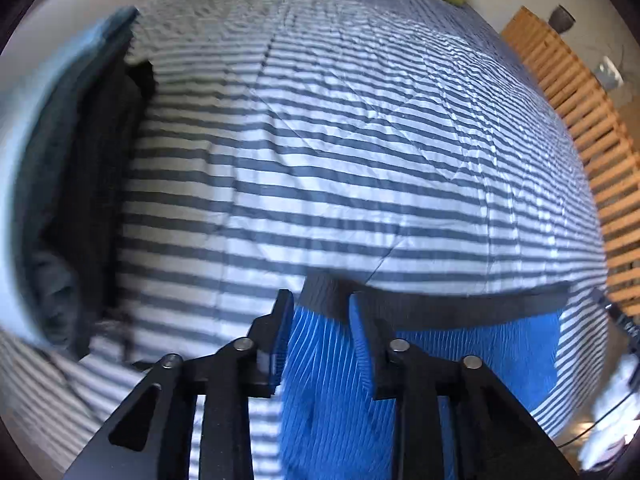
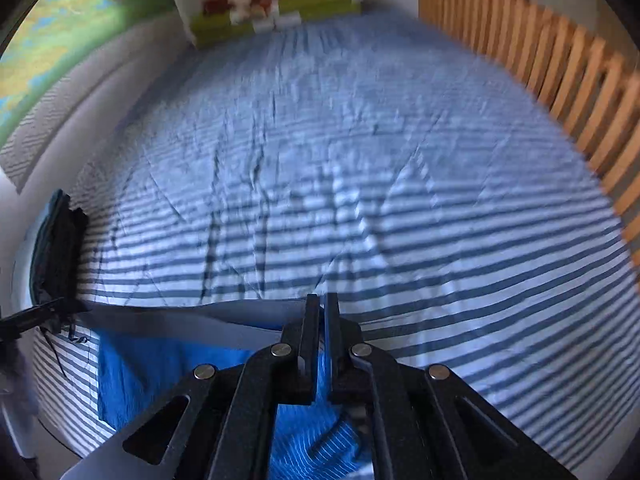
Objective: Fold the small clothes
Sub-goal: 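Lower the briefs flat onto the bed with both tools holding the waistband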
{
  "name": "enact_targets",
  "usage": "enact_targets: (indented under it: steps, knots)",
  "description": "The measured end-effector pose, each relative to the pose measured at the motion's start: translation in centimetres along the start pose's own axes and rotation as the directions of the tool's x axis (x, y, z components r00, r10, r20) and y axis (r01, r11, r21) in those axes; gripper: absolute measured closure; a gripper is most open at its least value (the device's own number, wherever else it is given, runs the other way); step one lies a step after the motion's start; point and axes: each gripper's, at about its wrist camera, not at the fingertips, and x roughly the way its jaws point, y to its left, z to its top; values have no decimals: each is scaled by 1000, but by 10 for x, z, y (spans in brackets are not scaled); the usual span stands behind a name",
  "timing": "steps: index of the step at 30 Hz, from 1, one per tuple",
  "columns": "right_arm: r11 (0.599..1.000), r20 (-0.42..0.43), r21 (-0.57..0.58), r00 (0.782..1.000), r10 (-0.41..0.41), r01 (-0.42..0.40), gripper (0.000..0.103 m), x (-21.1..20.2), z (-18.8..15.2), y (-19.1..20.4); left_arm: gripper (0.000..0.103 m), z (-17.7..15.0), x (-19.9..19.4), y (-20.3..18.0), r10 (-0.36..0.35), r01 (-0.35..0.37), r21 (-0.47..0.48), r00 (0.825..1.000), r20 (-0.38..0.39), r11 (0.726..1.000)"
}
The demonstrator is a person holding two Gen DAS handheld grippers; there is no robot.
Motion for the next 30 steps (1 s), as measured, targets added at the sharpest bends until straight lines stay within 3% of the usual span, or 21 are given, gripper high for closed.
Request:
enact_targets:
  steps: [3, 4, 7, 14, 17, 18, 20, 22, 30]
  knots:
    - [999, 15, 6, 999, 37, -37, 94, 10, 1, -9, 63, 9, -2, 3, -50, 50, -2, 998, 33, 999]
    - [999, 24, -6, 998, 51, -50, 85, 8, -1, -13, 59, 7, -6, 2, -70, 69, 25, 997, 40, 997]
    - [998, 42, -56, 998, 45, -43, 74, 8, -9, -23, 51, -11, -16, 2, -49, 39, 117, 996, 81, 992]
    - [990, -51, 2, 989, 142, -142, 74, 48, -11, -47, 51, -47, 5, 10, -34, 27, 130, 998, 51, 991]
    - [981, -74, 28, 979, 192, -191, 74, 58, -9, -45, 52, -46, 18, 6, -71, 67, 111, 997, 30, 992]
    - [980, -82, 24, 977, 199, -198, 73, 61, -9, -44, 54, -45, 22, 4, -77, 74, 109, 997, 29, 991]
    - [981, -90, 24, 977, 195, -193, 72, 66, -8, -43, 69, -43, 28, -1, -64, 60, 121, 998, 27, 991]
    - [975, -91, 42, 971, 220, -217, 71, 69, -8, -46, 97, -40, 36, -2, -43, 40, 125, 999, 24, 991]
    - [968, -81, 30, 965, 251, -249, 68, 65, -9, -51, 97, -38, 22, 19, -102, 97, 75, 993, 64, 992]
